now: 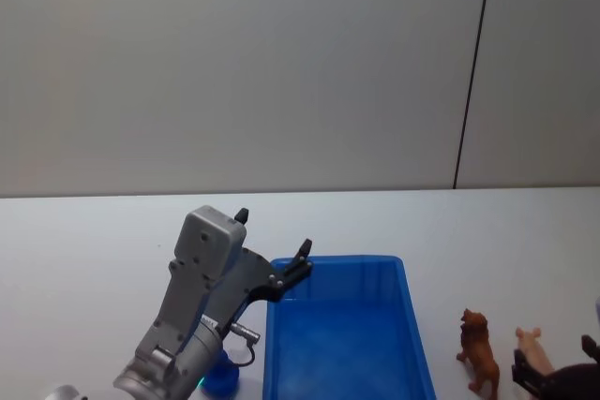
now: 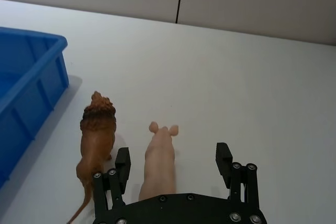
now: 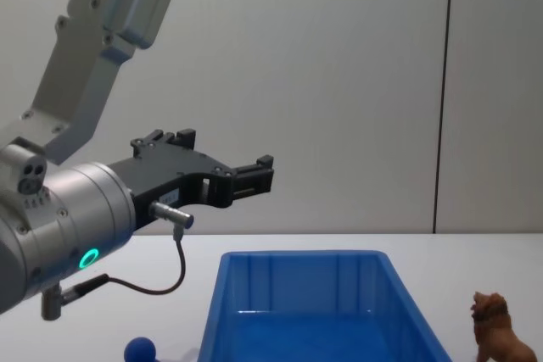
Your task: Pick up the two dolls from the table and place them into the box.
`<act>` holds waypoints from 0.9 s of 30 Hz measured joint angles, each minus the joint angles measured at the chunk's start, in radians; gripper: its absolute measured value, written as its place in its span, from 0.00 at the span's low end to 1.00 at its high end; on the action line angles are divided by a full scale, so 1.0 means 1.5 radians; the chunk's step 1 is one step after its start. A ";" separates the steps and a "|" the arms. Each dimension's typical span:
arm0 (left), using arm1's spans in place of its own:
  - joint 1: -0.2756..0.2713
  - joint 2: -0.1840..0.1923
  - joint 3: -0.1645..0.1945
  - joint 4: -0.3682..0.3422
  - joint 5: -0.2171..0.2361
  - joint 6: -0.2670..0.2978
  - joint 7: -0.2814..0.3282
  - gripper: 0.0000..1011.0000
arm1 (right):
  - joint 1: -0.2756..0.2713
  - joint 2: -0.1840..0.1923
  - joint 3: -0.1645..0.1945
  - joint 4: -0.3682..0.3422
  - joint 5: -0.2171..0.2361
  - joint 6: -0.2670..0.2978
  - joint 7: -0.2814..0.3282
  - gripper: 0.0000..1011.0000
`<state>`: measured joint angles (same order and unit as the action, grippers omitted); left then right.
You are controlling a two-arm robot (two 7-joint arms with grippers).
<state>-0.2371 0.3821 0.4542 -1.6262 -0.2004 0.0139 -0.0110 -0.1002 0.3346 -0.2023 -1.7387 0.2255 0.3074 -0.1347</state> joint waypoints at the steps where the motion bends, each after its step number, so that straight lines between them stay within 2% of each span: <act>1: 0.000 0.000 0.000 0.000 0.000 0.000 0.000 0.99 | -0.001 0.000 0.001 0.005 0.000 -0.001 0.002 0.99; 6: 0.000 0.000 0.000 0.000 0.000 0.000 0.000 0.99 | -0.001 -0.002 0.001 0.017 -0.001 -0.004 0.010 0.99; 11: 0.000 0.000 0.000 0.000 0.000 0.000 0.000 0.99 | 0.001 -0.004 0.002 0.036 -0.001 -0.011 0.023 0.90; 12: 0.000 0.000 0.000 0.000 0.000 0.000 0.000 0.99 | 0.003 -0.005 0.002 0.043 -0.001 -0.013 0.027 0.85; 14: 0.000 0.000 0.000 0.000 0.000 0.000 0.000 0.99 | 0.004 -0.006 0.002 0.048 -0.001 -0.015 0.031 0.82; 16: 0.000 0.000 0.000 0.000 0.000 0.000 0.000 0.99 | 0.006 -0.008 0.002 0.056 -0.001 -0.017 0.037 0.73; 18: 0.000 0.000 0.000 0.000 0.000 0.000 0.000 0.99 | 0.008 -0.010 0.002 0.062 -0.001 -0.019 0.042 0.72; 22: 0.000 0.000 0.000 0.000 0.000 0.000 0.000 0.99 | 0.010 -0.012 0.001 0.070 -0.003 -0.022 0.047 0.56; 25: 0.000 0.000 0.000 0.000 0.000 0.000 0.000 0.99 | 0.010 -0.014 0.001 0.072 -0.005 -0.024 0.048 0.50; 27: 0.000 0.000 0.000 0.000 0.000 0.000 0.000 0.99 | 0.010 -0.015 0.001 0.072 -0.005 -0.025 0.048 0.42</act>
<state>-0.2371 0.3821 0.4542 -1.6262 -0.2004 0.0138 -0.0110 -0.0851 0.3128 -0.2005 -1.6312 0.2175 0.2704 -0.0633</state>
